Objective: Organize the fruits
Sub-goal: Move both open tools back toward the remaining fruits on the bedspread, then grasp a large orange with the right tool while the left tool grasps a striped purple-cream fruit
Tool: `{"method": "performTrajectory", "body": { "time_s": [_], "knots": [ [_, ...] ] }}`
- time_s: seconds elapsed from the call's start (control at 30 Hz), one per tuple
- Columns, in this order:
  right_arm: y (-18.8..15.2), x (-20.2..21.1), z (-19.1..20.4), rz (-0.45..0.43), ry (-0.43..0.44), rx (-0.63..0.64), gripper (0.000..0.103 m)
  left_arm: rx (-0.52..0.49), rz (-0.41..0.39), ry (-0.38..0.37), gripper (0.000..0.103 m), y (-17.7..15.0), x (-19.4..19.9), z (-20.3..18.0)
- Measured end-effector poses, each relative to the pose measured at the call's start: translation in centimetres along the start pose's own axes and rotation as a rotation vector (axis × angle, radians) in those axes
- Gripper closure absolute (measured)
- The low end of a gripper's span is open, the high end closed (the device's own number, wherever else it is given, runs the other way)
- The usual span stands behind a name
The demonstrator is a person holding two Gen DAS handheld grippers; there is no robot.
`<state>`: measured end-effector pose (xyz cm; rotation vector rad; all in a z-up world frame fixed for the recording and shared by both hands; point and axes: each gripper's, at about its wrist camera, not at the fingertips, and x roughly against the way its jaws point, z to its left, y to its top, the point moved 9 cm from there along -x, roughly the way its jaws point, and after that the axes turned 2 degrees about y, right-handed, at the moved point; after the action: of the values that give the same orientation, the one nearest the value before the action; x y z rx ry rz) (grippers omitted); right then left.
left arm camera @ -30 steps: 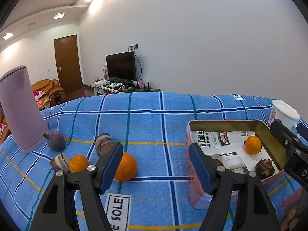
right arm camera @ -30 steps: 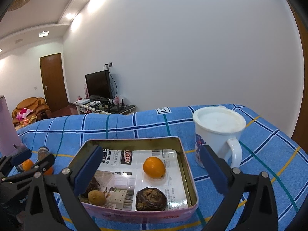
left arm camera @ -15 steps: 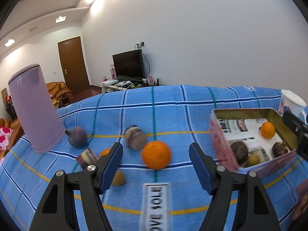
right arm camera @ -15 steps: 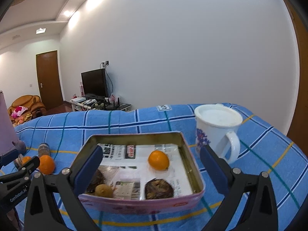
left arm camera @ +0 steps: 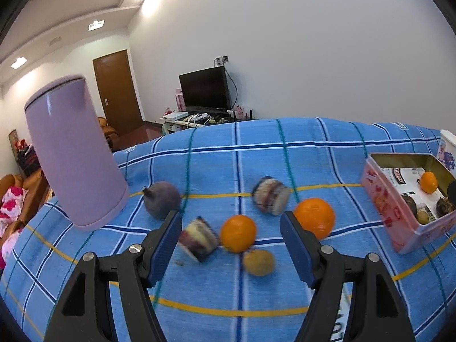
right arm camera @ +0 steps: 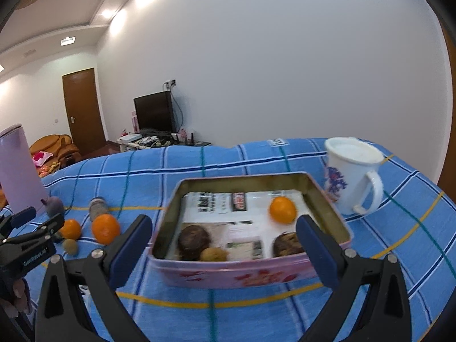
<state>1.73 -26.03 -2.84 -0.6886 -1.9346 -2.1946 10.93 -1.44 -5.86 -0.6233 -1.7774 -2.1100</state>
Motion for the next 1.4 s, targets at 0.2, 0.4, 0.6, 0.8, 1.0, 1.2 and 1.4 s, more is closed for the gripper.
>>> {"method": "performTrajectory", "body": {
  "time_s": [0.2, 0.4, 0.6, 0.8, 1.0, 1.2, 1.4],
  "knots": [
    [-0.4, -0.4, 4.2, 0.011, 0.032, 0.035, 0.000, 0.033, 0.007, 0.001, 0.031, -0.3, -0.5, 2.5],
    [-1.0, -1.3, 7.7, 0.045, 0.064, 0.060, 0.000, 0.063, 0.014, 0.025, 0.030, -0.3, -1.3, 5.3],
    [-1.6, -2.7, 11.3, 0.100, 0.110, 0.092, 0.005, 0.162, 0.102, 0.119, 0.030, -1.1, -3.7, 10.5],
    [-2.6, -5.8, 14.4, 0.210, 0.142, 0.116, 0.019, 0.214, 0.151, 0.152, 0.031, -1.9, -4.8, 12.8],
    [-3.5, -9.5, 16.2, 0.329, 0.148, 0.129, 0.028, 0.174, 0.164, 0.129, 0.031, -1.9, -5.1, 12.6],
    [-4.8, -11.7, 16.6, 0.436, 0.178, 0.095, 0.035, 0.093, 0.153, -0.019, 0.031, -1.1, -4.6, 9.8],
    [-5.4, -11.6, 17.5, 0.459, 0.193, 0.143, 0.052, -0.059, 0.129, -0.111, 0.030, -1.1, -4.3, 5.9]
  ]
}}
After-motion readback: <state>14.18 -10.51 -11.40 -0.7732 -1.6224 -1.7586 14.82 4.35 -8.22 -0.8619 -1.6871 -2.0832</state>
